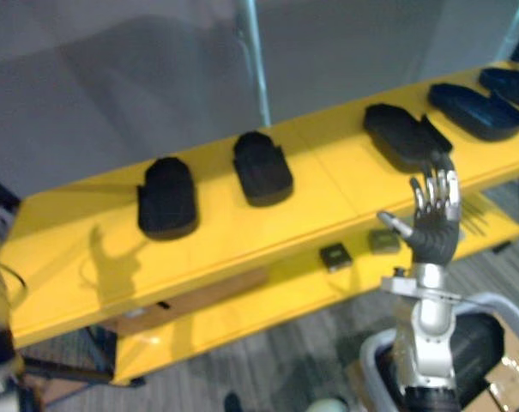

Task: Walk over and take plastic housings, then place them on the shelf

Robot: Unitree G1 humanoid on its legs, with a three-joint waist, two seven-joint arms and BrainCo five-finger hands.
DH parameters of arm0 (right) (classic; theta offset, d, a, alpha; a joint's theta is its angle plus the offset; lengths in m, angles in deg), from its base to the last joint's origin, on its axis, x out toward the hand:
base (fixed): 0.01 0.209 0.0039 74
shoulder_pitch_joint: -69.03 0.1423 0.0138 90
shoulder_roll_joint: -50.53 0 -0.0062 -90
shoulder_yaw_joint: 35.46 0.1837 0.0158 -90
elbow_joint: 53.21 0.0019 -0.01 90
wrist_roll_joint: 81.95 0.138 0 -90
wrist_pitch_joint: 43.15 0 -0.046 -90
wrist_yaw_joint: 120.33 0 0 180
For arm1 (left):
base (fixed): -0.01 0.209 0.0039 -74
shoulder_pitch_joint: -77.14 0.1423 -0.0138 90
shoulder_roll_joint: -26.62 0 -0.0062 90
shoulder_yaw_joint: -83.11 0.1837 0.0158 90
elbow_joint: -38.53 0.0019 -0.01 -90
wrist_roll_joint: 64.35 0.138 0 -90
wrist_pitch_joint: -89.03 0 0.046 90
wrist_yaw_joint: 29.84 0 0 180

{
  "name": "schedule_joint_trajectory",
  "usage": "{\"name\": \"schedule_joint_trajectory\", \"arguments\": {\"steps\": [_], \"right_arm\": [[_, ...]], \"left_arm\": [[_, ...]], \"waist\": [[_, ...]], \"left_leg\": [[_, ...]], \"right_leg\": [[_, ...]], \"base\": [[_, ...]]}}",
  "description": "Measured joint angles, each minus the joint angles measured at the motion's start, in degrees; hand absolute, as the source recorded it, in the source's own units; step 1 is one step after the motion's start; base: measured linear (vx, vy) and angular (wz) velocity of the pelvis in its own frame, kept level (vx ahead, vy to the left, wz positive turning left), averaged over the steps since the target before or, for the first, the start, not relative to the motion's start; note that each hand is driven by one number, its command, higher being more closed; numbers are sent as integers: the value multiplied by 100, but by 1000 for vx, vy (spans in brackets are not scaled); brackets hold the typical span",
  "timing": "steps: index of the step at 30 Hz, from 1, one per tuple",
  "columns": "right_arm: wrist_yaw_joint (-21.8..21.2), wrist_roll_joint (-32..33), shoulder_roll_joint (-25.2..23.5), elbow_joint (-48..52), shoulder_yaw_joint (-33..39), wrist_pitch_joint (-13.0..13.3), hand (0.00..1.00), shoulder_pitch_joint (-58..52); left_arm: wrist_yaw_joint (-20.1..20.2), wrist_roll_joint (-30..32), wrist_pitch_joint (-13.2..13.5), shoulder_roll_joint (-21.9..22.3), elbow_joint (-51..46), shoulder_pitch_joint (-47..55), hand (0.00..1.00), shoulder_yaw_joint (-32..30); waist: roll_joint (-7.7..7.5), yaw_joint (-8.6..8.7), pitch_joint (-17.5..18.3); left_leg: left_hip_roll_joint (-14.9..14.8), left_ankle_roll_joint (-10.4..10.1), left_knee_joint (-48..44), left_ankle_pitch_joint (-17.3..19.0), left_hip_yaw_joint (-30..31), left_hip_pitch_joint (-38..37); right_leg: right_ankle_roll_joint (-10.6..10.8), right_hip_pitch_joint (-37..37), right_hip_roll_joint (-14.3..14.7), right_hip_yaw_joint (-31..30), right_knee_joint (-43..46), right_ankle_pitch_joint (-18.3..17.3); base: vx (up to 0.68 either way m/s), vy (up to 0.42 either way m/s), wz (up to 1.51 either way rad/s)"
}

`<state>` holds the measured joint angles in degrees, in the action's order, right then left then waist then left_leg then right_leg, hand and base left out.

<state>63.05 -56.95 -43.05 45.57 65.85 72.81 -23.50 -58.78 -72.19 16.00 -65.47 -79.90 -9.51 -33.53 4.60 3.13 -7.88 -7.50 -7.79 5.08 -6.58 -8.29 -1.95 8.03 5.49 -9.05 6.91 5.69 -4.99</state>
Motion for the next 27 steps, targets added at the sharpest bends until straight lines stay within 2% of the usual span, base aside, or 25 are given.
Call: {"name": "schedule_joint_trajectory", "arguments": {"steps": [2,3,4,5,6,9,13,17,22,27], "right_arm": [[123,-23,-256,184,102,-3,0,-25],[185,-105,-317,228,101,0,0,-27],[301,-280,-459,315,89,5,0,-45],[324,-343,-503,345,86,4,0,-62],[353,-396,-592,394,60,4,0,-102],[475,-447,-750,409,-13,5,0,-240],[619,-555,-760,409,-29,11,0,-413],[769,-566,-756,408,-28,24,0,-526],[859,-566,-754,408,-28,33,0,-528],[1016,-766,-731,408,-25,18,0,-548]], "left_arm": [[115,46,359,615,-375,685,0,34],[136,110,430,737,-449,824,0,43],[226,166,473,877,-551,1053,0,111],[269,163,474,915,-550,1122,0,151],[287,164,504,1030,-548,1291,0,233],[283,153,645,1305,-540,1607,0,318],[312,65,1089,1457,-538,1631,0,369],[325,-15,1303,1455,-540,1541,0,599],[362,-88,1295,1453,-540,1358,0,707],[738,-140,1288,1406,-540,1328,0,719]], "waist": [[-97,-111,8],[-131,-126,28],[-200,-216,53],[-205,-262,54],[-223,-271,58],[-348,-286,81],[-420,-287,54],[-405,-272,37],[-448,-273,-31],[-538,-239,-119]], "left_leg": [[-24,0,1,0,-7,61],[-25,0,1,0,-8,90],[-25,-3,0,-16,-16,144],[-31,1,-1,-71,-10,158],[-42,20,0,-216,3,210],[-9,50,0,-251,47,296],[6,61,1,-264,136,334],[0,61,1,-277,170,396],[-2,49,1,-292,162,405],[-5,77,2,-291,138,404]], "right_leg": [[-15,49,-3,151,-89,-15],[-4,72,-9,214,-125,-8],[-18,78,-24,295,-155,3],[-18,78,-16,307,-157,10],[-35,78,-11,368,-160,37],[-45,60,-29,409,-214,89],[-41,64,-30,470,-217,93],[-29,43,-22,549,-227,97],[-18,46,-20,559,-223,105],[14,42,-18,543,-210,136]], "base": [[-123,-21,42],[-88,-4,40],[-46,1,26],[-62,10,27],[-38,20,16],[-17,19,11],[4,-2,8],[17,-9,7],[13,-4,0],[0,0,0]]}}
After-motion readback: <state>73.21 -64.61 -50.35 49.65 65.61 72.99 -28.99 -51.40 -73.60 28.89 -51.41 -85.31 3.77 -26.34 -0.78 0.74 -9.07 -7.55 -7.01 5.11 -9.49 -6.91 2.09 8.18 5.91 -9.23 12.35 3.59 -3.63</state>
